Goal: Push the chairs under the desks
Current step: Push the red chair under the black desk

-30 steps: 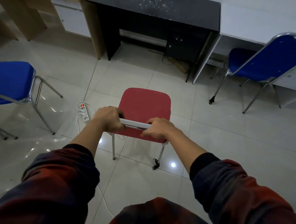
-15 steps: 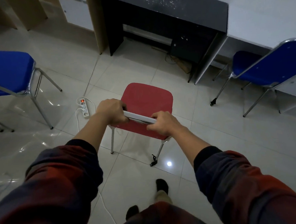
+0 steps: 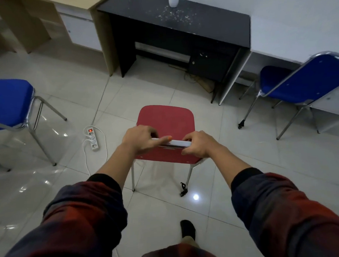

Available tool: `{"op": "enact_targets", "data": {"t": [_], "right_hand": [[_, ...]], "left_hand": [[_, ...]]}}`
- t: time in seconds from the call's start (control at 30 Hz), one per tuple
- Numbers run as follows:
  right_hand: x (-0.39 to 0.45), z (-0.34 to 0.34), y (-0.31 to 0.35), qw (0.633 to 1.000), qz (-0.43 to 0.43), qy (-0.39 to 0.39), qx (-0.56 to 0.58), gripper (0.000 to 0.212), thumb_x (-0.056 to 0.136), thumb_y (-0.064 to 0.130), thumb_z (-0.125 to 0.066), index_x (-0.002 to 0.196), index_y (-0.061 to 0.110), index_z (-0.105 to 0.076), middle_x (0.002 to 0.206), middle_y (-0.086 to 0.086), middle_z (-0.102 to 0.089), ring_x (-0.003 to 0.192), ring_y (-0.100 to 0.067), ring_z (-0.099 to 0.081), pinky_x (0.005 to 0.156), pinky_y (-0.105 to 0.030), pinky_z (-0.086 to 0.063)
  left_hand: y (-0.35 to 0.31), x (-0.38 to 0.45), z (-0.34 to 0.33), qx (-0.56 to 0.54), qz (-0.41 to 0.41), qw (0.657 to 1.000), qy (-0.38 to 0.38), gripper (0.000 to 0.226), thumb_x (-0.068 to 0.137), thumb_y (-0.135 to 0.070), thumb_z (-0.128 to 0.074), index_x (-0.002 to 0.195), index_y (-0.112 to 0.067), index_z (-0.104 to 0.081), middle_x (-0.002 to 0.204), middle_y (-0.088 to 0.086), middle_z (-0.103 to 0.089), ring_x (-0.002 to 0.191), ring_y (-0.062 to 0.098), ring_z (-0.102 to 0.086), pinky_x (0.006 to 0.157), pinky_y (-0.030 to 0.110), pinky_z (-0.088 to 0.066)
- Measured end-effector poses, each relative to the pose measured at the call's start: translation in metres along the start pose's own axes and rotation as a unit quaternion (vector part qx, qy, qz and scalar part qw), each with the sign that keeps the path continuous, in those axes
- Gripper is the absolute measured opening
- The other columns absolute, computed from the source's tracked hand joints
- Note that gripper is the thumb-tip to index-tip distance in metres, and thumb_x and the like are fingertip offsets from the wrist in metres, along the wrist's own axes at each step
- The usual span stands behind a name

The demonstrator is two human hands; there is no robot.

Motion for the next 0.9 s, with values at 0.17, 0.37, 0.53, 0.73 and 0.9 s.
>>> {"op": "enact_targets", "data": {"t": [0.17,0.37,0.53,0.73,0.9], "right_hand": [[0.02,0.002,0.016,1.0,0.003,-0.012,0.017,0.042,0.068,0.048,-0.069,0.104,0.028,-0.076,0.086,0.005,-0.07,0.078,-0.017,-0.065,0.071,-0.037,-0.058],[0.047,0.005,0.03,0.999,0.001,-0.029,0.028,0.043,0.067,0.051,-0.069,0.103,0.027,-0.076,0.085,0.005,-0.07,0.078,-0.018,-0.065,0.068,-0.033,-0.054],[0.061,0.012,0.032,0.999,0.015,-0.038,0.032,0.036,0.071,0.047,-0.071,0.099,0.025,-0.076,0.081,0.005,-0.069,0.077,-0.018,-0.065,0.067,-0.034,-0.056],[0.067,0.029,0.005,0.998,0.047,-0.029,0.031,0.037,0.071,0.043,-0.073,0.101,0.022,-0.076,0.085,0.004,-0.071,0.078,-0.018,-0.066,0.07,-0.036,-0.058],[0.06,0.043,-0.037,0.999,0.053,-0.013,-0.005,0.041,0.074,0.038,-0.073,0.111,0.022,-0.075,0.095,0.004,-0.07,0.087,-0.016,-0.063,0.077,-0.037,-0.058]], "left_hand": [[0.018,0.02,0.016,0.0,0.03,0.999,-0.028,0.099,0.064,-0.1,-0.009,0.077,-0.025,-0.072,0.072,-0.005,-0.066,0.069,0.015,-0.063,0.06,0.029,-0.043],[0.043,0.047,0.029,0.022,0.067,0.996,-0.054,0.05,0.087,-0.065,-0.045,0.086,-0.024,-0.074,0.087,-0.001,-0.071,0.081,0.023,-0.064,0.07,0.033,-0.047],[0.047,0.059,0.036,0.027,0.103,0.99,-0.089,0.031,0.088,-0.048,-0.056,0.086,-0.022,-0.074,0.086,0.003,-0.07,0.081,0.026,-0.061,0.068,0.032,-0.039],[0.02,0.068,0.024,0.04,0.143,0.986,-0.075,0.032,0.085,-0.048,-0.053,0.086,-0.023,-0.073,0.079,0.001,-0.066,0.076,0.025,-0.059,0.064,0.031,-0.039],[-0.02,0.07,-0.003,0.032,0.153,0.986,-0.06,0.041,0.085,-0.053,-0.047,0.079,-0.021,-0.071,0.07,0.0,-0.065,0.066,0.023,-0.06,0.061,0.03,-0.047]]}}
Point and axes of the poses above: each hand's wrist, its own x-axis towards the middle knuckle, its own z-axis out of the back of the hand, y = z × x, the point moved 2 cm from there along x, towards the middle knuckle
